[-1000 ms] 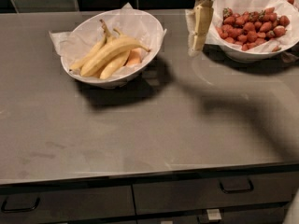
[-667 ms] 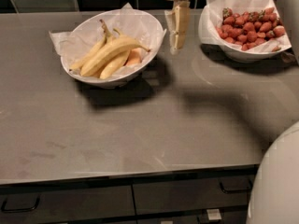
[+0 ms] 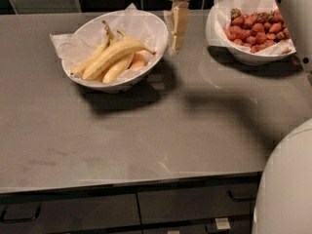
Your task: Pick banana from white bowl
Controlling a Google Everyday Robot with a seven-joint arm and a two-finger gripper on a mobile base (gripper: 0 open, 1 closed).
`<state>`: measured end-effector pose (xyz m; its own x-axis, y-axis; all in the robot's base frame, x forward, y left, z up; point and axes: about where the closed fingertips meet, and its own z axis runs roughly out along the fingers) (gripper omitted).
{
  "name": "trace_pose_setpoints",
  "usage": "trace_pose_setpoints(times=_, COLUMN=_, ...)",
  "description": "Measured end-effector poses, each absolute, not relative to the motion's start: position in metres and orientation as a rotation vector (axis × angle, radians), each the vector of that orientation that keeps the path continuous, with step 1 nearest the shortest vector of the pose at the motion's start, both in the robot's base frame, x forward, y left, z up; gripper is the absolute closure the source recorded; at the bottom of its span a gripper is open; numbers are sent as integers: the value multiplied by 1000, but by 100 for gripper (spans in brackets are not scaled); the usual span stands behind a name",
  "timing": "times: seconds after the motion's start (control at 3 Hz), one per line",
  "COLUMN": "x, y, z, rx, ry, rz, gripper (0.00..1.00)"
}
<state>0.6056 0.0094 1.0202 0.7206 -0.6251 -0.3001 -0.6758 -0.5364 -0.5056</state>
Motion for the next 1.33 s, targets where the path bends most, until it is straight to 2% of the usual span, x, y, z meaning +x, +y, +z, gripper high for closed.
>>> trace_pose_setpoints(times=1.0, x=661, y=80, z=978, rx=-2346, ry=766, rz=244, gripper=0)
trace_pose_setpoints(times=1.33, x=669, y=86, z=982, rx=-2318, ry=764, rz=222, gripper=19)
